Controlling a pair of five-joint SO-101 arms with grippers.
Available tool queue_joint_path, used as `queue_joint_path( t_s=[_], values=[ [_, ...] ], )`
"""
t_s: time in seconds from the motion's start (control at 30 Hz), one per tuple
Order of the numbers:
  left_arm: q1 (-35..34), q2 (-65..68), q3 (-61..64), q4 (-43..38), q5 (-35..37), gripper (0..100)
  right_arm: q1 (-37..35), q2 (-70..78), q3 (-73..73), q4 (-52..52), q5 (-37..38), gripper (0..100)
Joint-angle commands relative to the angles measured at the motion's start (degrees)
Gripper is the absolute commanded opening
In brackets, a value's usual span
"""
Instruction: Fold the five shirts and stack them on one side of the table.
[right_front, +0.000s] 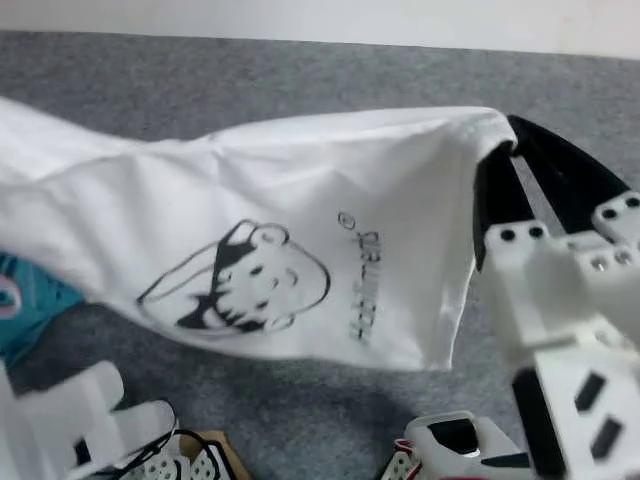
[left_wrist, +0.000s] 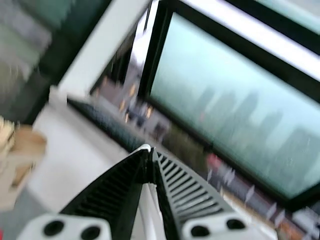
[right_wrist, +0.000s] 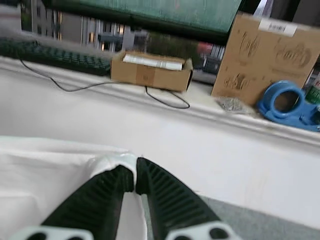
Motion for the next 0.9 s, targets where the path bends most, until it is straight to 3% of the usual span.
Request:
queue_joint_path(
  t_s=[0.0, 0.1, 0.23, 0.33, 0.53, 0.73, 0.87],
  values=[
    [-1.98, -2.95, -0.66, -3.16, 0.44, 1, 0.31, 0.48, -1.71, 1.54, 0.62, 0.6],
    [-2.24, -3.03, -0.57, -3.16, 1.23, 1, 0.40, 0.57, -1.45, 3.21, 0.62, 0.6],
    [-2.24, -2.95, 5.49, -4.84, 11.08, 1, 1.63, 1.01, -0.75, 3.47, 0.62, 0.6],
    [-2.24, -2.95, 15.43, -8.79, 15.21, 1, 6.46, 0.57, 6.29, 3.38, 0.62, 0.6],
    [-0.48, -2.95, 37.32, -19.08, 15.38, 1, 9.80, 1.19, 22.73, -0.13, 0.62, 0.6],
    [3.38, -2.95, 58.33, -32.70, 15.21, 1, 10.15, 1.19, 38.64, -13.05, 0.62, 0.6],
    [6.11, -2.95, 71.34, -42.90, 9.93, 1, 10.24, 1.19, 50.07, -23.96, 0.62, 0.6]
  ],
)
